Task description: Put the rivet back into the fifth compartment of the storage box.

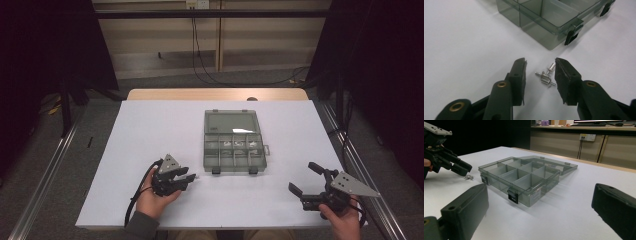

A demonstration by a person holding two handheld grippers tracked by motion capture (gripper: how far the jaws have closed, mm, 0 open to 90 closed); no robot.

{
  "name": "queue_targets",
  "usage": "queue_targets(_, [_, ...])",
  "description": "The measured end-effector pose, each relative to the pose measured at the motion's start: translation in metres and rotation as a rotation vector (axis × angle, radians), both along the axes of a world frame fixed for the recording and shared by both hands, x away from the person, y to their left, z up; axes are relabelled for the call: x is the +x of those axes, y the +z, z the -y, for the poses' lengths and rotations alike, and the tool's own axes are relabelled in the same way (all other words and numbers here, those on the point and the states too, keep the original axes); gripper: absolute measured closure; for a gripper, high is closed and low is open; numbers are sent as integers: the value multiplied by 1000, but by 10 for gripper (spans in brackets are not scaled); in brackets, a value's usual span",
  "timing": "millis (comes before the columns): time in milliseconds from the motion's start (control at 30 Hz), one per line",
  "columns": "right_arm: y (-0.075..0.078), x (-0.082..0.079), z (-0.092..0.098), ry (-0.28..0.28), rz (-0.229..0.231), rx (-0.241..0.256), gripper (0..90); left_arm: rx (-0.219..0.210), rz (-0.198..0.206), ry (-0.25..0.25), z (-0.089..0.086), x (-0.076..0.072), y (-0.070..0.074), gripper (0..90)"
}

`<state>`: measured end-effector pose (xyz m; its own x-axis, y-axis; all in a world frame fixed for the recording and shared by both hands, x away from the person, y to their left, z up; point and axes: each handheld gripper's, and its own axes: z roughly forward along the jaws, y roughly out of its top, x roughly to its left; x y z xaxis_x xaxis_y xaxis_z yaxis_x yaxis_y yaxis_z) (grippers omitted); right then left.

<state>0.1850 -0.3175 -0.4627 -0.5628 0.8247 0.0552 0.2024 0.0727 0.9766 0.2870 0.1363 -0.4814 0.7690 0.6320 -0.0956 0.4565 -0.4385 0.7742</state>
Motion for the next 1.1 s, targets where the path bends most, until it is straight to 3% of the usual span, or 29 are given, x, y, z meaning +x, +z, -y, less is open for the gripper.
queue_targets(333, [0, 0, 0, 1, -1, 1, 9, 33, -8, -11, 3, -1, -3, 661])
queue_targets(633, [0, 0, 2, 3, 1, -3, 9, 57, -13, -17, 2, -2, -3, 764])
queue_targets(1100, [1, -1, 2, 2, 2, 0, 10, 34, -40, 6, -3, -1, -3, 832])
